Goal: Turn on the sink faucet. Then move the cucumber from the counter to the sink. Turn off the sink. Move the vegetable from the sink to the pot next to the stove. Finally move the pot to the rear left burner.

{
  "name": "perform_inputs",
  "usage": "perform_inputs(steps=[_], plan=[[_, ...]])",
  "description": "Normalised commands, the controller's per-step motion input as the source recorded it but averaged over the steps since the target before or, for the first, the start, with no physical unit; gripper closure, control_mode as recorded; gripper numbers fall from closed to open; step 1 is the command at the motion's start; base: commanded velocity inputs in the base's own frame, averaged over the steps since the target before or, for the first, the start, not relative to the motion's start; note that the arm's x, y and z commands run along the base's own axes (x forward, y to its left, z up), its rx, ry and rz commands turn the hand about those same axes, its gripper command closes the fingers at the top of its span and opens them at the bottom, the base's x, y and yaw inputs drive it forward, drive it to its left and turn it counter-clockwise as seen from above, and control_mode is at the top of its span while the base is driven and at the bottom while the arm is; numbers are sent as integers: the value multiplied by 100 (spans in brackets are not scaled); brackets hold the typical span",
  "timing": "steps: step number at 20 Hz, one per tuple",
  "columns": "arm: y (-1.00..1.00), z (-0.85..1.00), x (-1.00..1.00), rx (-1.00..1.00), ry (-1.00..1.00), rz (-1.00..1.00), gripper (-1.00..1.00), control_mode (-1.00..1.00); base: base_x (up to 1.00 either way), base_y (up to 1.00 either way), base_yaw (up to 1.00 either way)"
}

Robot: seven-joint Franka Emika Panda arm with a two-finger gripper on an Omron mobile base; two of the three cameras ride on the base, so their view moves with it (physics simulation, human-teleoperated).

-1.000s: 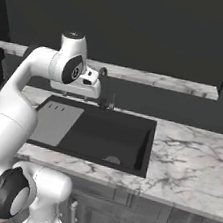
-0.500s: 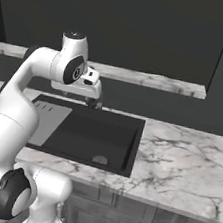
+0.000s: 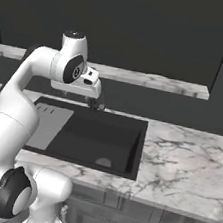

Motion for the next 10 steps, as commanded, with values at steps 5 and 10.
perform_inputs(steps=[5,10], plan=[[0,0,0,0,0,0,-100,100,24,54,-6],[0,0,0,0,0,0,-100,100,46,18,0]])
